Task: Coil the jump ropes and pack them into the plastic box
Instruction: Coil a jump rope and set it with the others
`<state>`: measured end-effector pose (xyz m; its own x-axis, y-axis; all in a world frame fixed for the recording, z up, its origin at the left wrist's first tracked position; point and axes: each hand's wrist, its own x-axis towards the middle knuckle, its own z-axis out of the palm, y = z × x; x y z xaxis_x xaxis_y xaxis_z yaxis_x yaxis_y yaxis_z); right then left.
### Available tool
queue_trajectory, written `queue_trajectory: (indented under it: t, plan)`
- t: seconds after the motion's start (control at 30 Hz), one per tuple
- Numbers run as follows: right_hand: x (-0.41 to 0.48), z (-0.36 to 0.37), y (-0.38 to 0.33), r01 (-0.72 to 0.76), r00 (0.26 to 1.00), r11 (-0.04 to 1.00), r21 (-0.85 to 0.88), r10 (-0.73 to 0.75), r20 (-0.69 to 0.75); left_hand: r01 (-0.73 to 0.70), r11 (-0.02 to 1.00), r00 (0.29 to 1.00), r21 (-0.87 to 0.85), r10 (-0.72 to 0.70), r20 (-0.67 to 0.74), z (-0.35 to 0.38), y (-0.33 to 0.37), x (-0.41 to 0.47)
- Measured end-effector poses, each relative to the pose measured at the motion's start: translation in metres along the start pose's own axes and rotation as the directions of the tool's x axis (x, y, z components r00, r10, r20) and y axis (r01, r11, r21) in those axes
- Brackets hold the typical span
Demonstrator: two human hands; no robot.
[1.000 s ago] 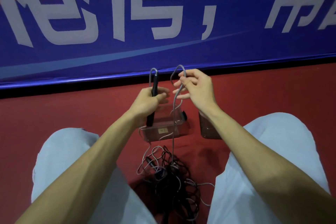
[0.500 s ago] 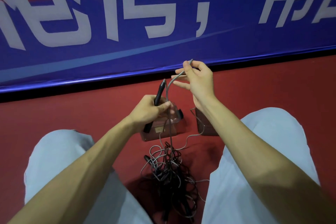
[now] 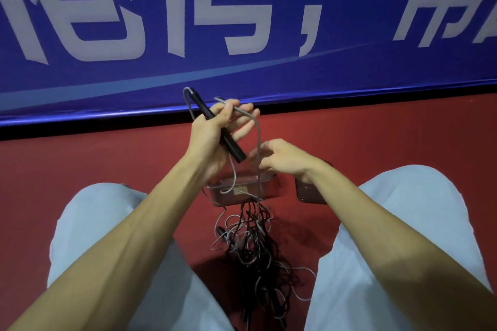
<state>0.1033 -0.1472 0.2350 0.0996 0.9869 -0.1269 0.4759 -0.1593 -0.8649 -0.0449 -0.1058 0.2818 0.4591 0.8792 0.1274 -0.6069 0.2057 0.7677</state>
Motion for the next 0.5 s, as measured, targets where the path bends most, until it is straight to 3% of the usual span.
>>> queue_trajectory:
  t: [0.13,0.33,0.4,0.5]
  plan:
    - [0.0,0.008,0.003,0.07,0.997,0.986,-0.152,-0.062,0.055,-0.043,0.965,0.999,-0.26,0.049,0.018,-0.002,0.02,0.002]
    - [0.003,0.007,0.002,0.089,0.988,0.994,0.062,-0.08,-0.135,-0.118,0.953,0.992,-0.278,0.102,-0.07,-0.016,0.028,0.01]
    - [0.002,0.004,0.003,0.101,0.98,0.995,-0.007,-0.101,-0.169,-0.119,0.958,0.991,-0.261,0.099,-0.088,-0.016,0.025,0.01]
    - [-0.001,-0.005,0.003,0.091,0.98,0.928,-0.36,-0.148,-0.134,-0.135,0.956,0.987,-0.259,0.106,-0.124,-0.017,0.024,0.013]
